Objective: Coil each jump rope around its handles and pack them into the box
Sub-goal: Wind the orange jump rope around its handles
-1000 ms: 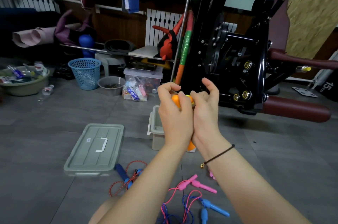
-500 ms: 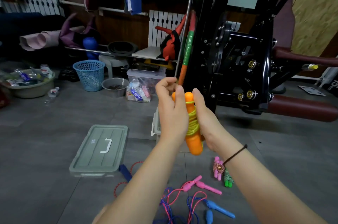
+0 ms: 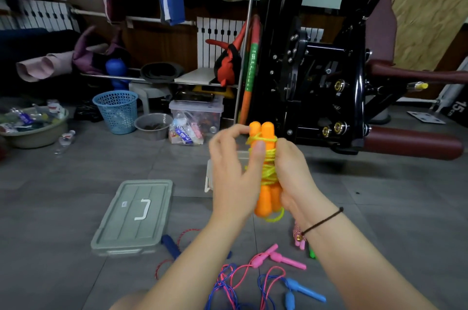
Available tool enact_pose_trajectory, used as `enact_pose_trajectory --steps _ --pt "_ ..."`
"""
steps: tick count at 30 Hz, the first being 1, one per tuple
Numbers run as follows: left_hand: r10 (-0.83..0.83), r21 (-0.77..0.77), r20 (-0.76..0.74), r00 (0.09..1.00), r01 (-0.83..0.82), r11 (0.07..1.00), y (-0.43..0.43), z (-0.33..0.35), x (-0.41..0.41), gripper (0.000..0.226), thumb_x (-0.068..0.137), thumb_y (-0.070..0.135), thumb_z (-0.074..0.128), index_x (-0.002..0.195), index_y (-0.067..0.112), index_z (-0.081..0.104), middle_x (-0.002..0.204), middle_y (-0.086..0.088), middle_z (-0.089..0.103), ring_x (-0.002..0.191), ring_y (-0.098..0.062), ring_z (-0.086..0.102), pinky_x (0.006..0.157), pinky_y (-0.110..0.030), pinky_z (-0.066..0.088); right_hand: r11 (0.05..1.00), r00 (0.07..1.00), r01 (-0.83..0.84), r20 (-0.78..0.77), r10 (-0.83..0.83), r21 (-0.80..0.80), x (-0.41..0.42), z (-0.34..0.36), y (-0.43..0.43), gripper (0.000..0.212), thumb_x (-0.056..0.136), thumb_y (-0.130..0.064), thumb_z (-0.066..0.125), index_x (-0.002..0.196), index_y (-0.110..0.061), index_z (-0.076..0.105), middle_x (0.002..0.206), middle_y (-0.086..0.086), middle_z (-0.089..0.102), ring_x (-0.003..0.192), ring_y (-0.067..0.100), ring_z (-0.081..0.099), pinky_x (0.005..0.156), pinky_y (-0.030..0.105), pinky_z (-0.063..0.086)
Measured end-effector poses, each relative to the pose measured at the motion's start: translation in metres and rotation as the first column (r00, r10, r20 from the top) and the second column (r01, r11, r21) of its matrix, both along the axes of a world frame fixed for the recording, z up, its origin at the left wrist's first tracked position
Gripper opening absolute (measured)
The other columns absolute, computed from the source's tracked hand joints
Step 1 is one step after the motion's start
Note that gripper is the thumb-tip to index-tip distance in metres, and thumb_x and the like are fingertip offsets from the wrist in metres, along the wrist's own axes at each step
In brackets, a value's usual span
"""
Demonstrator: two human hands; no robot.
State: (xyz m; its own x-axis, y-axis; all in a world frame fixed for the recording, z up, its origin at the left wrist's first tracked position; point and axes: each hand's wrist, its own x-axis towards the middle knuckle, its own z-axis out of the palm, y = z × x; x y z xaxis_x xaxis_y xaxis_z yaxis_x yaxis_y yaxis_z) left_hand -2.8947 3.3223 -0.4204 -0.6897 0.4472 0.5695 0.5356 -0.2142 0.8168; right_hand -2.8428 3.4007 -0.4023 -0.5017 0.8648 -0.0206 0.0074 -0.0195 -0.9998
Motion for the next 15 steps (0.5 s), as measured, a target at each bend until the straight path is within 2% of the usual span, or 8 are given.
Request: enact_pose_trajectory --steps 2,4,6,8,10,12,13,15 --pt "-0.171 -0.122 0.011 0.985 0.171 0.978 0.001 0.0 0.011 0.05 0.082 0.054 0.055 0.129 0.047 0.04 0.12 0.032 0.043 0.113 0.008 0.047 0.091 -0.009 0.038 0.992 0.992 0.046 -0.114 -0.06 -0.121 0.001 0.009 0.002 0.022 0.094 -0.021 0.039 0.077 -0.02 0.053 0.078 0.006 0.057 0.074 0.024 0.058 0.07 0.04 0.051" --pt "-0.25 -0.182 0.062 0.966 0.257 0.949 0.001 0.001 0.015 0.06 0.085 0.048 0.059 0.137 0.05 0.029 0.108 0.039 0.052 0.101 0.021 0.049 0.077 0.001 0.036 0.989 0.988 0.025 -0.146 -0.046 -0.144 0.005 0.014 0.004 0.025 0.092 -0.018 0.04 0.077 -0.017 0.06 0.073 0.008 0.061 0.071 0.025 0.061 0.068 0.041 0.054" --pt "-0.25 -0.214 0.061 0.966 0.258 0.942 -0.002 0.002 0.009 0.066 0.089 0.041 0.059 0.139 0.056 0.019 0.093 0.028 0.062 0.086 0.016 0.057 0.07 -0.001 0.039 0.999 0.999 -0.019 -0.041 0.017 -0.037 0.014 0.016 0.007 0.028 0.092 -0.024 0.039 0.091 -0.013 0.066 0.087 0.012 0.068 0.084 0.029 0.065 0.082 0.05 0.054" --pt "-0.285 -0.239 0.05 0.957 0.288 0.927 -0.008 0.003 -0.002 0.069 0.09 0.04 0.057 0.141 0.058 0.013 0.079 0.016 0.065 0.076 0.007 0.06 0.068 -0.003 0.041 0.982 0.997 -0.019 0.073 0.005 0.187 0.027 0.018 0.013 0.028 0.092 -0.027 0.041 0.099 -0.021 0.068 0.094 0.001 0.071 0.093 0.021 0.065 0.087 0.049 0.052" --pt "-0.391 -0.24 0.081 0.917 0.399 0.885 -0.012 0.006 -0.009 0.071 0.091 0.036 0.057 0.143 0.054 0.013 0.083 0.029 0.065 0.081 0.015 0.058 0.071 -0.001 0.039 0.943 0.995 -0.033 0.1 -0.001 0.332 0.037 0.023 0.014 0.03 0.093 -0.039 0.039 0.101 -0.034 0.068 0.096 -0.006 0.071 0.097 0.014 0.064 0.089 0.042 0.05" --pt "-0.466 -0.227 0.083 0.881 0.472 0.852 -0.013 0.01 -0.008 0.072 0.092 0.027 0.059 0.143 0.052 0.015 0.101 0.054 0.049 0.097 0.026 0.05 0.077 0.001 0.038 0.947 0.995 -0.077 0.086 0.052 0.313 0.039 0.026 0.009 0.045 0.084 -0.069 0.028 0.103 -0.05 0.064 0.107 -0.006 0.069 0.105 0.016 0.062 0.095 0.045 0.047" --pt "-0.48 -0.221 0.078 0.874 0.484 0.846 -0.013 0.011 -0.007 0.073 0.092 0.022 0.06 0.142 0.051 0.017 0.105 0.059 0.042 0.1 0.028 0.047 0.078 0.002 0.038 0.945 0.995 -0.086 0.07 0.067 0.316 0.039 0.025 0.006 0.05 0.079 -0.078 0.023 0.108 -0.058 0.059 0.115 -0.009 0.066 0.11 0.015 0.06 0.098 0.046 0.046" --pt "-0.492 -0.212 0.072 0.868 0.495 0.842 -0.012 0.013 -0.004 0.076 0.091 0.012 0.061 0.141 0.05 0.018 0.104 0.059 0.043 0.096 0.029 0.047 0.077 0.002 0.037 0.916 0.998 -0.058 0.029 0.05 0.396 0.04 0.027 -0.004 0.047 0.084 -0.076 0.022 0.123 -0.062 0.045 0.132 -0.016 0.055 0.122 0.007 0.052 0.105 0.044 0.041"
